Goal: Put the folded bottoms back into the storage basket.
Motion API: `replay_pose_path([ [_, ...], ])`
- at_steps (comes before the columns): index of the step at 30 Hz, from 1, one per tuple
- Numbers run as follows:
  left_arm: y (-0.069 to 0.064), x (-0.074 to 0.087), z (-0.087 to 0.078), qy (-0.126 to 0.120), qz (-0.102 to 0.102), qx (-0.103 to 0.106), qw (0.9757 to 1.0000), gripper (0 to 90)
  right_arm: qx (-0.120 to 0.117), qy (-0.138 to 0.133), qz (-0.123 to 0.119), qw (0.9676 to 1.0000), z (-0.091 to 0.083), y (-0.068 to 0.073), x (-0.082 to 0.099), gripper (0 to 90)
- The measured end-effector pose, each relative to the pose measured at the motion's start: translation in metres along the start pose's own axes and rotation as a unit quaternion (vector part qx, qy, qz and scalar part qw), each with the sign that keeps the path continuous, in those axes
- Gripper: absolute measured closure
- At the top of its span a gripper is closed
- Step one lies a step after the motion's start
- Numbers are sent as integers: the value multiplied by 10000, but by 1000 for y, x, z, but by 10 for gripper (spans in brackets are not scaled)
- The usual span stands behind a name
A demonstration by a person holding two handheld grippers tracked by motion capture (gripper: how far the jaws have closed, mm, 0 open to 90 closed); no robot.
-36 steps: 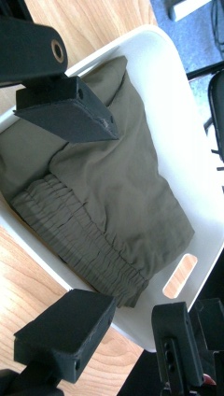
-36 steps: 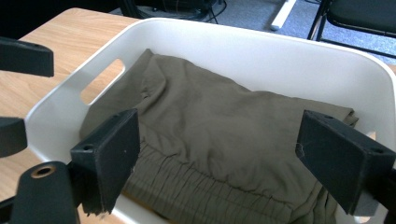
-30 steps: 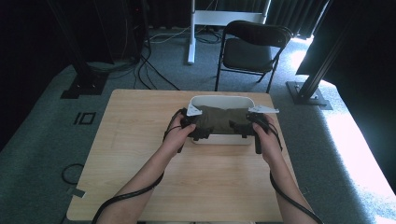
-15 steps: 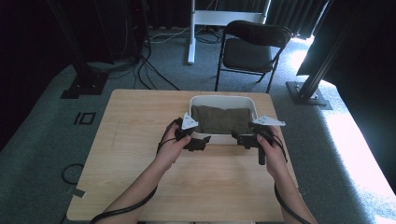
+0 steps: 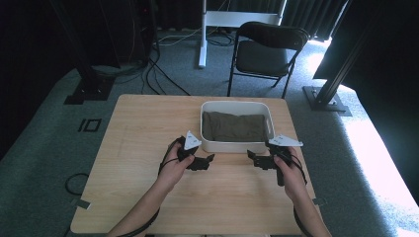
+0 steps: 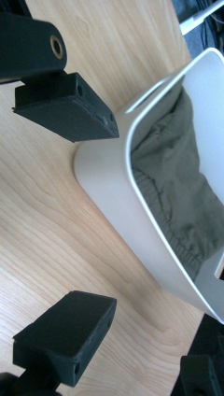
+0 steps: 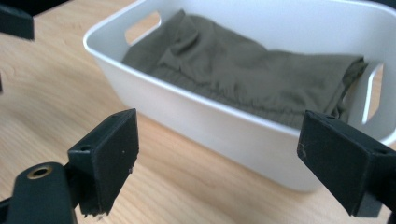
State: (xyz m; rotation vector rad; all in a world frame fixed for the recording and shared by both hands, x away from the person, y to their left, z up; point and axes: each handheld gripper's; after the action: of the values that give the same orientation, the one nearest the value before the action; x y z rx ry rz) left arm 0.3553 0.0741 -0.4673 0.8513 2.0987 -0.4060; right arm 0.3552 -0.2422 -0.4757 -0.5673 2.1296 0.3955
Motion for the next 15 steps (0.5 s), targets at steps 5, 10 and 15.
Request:
replay_pose_path([
  [5, 4, 14, -2, 11, -20, -82, 10000, 177, 50, 146, -73, 9999, 2, -3, 17, 128],
  [10, 8, 27, 0, 90, -121, -122, 9998, 177, 138, 303, -42, 9994, 5, -7, 30, 136],
  [15, 17, 48, 0, 226, -226, -228, 9992, 177, 272, 358, 6, 9990, 4, -14, 45, 136],
])
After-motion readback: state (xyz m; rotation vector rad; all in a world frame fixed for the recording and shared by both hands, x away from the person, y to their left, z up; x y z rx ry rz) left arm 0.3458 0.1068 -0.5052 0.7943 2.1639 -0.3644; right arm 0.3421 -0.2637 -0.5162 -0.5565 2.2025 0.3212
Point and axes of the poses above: each handheld gripper's, and its own axes: z roughly forward along the jaws, x roughly out of its underside, y roughly to its left, and after that the axes turned 4 degrees about y, right-handed
